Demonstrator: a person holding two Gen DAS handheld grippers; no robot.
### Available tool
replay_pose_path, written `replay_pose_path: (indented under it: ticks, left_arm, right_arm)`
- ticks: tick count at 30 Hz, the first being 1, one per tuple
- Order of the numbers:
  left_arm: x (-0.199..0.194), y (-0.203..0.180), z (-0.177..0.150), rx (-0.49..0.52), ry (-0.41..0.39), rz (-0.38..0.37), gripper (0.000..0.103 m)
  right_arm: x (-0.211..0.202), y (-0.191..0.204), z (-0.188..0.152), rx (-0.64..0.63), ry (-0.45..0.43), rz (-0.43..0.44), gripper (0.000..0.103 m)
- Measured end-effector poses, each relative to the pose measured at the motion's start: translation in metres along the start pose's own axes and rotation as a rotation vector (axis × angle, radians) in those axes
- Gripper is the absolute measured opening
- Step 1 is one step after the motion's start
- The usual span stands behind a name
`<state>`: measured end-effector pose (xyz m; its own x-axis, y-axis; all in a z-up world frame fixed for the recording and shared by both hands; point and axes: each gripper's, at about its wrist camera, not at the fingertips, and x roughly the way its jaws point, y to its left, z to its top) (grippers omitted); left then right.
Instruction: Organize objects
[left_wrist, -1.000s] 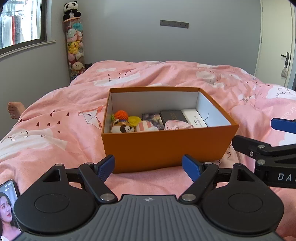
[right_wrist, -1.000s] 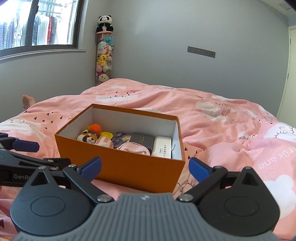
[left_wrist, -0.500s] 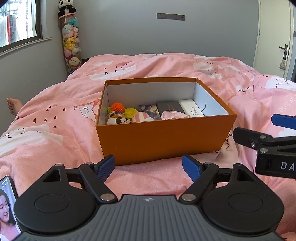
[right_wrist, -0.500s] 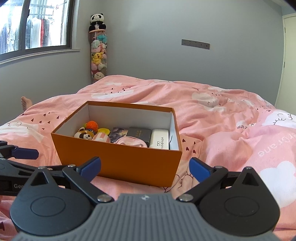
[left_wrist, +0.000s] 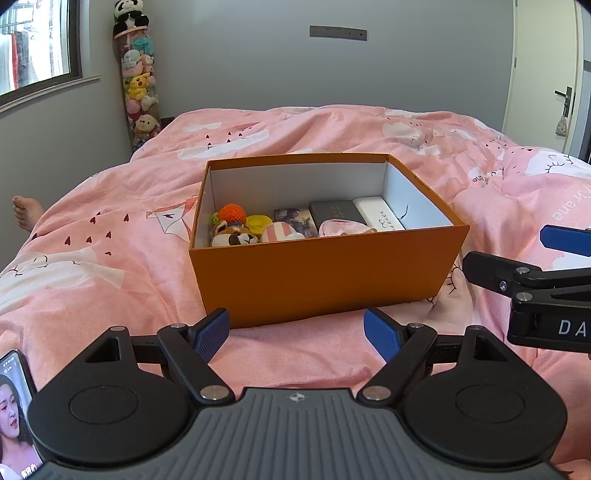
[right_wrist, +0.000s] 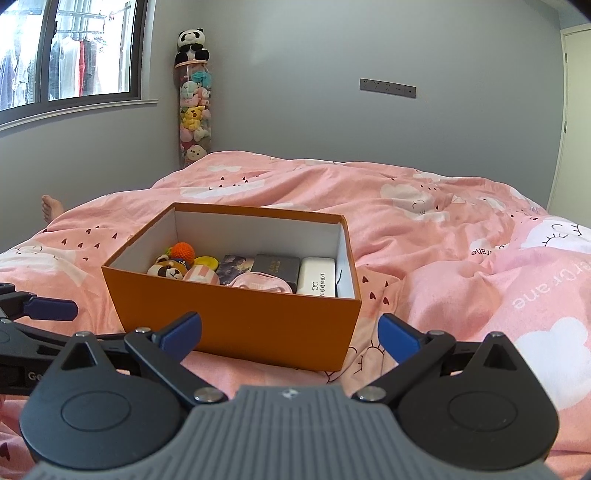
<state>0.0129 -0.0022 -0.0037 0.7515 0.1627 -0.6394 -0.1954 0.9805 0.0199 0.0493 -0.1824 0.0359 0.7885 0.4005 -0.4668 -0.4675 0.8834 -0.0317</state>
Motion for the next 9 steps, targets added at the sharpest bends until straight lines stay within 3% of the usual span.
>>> replay_pose_path:
  ticks: [9]
  left_arm:
    - [-0.0001,0.0001,0.0002,-0.002,0.001,-0.002,0.096]
  right_arm:
    - [0.0001,0.0005,-0.0002,-0.002,0.002,0.001,0.101]
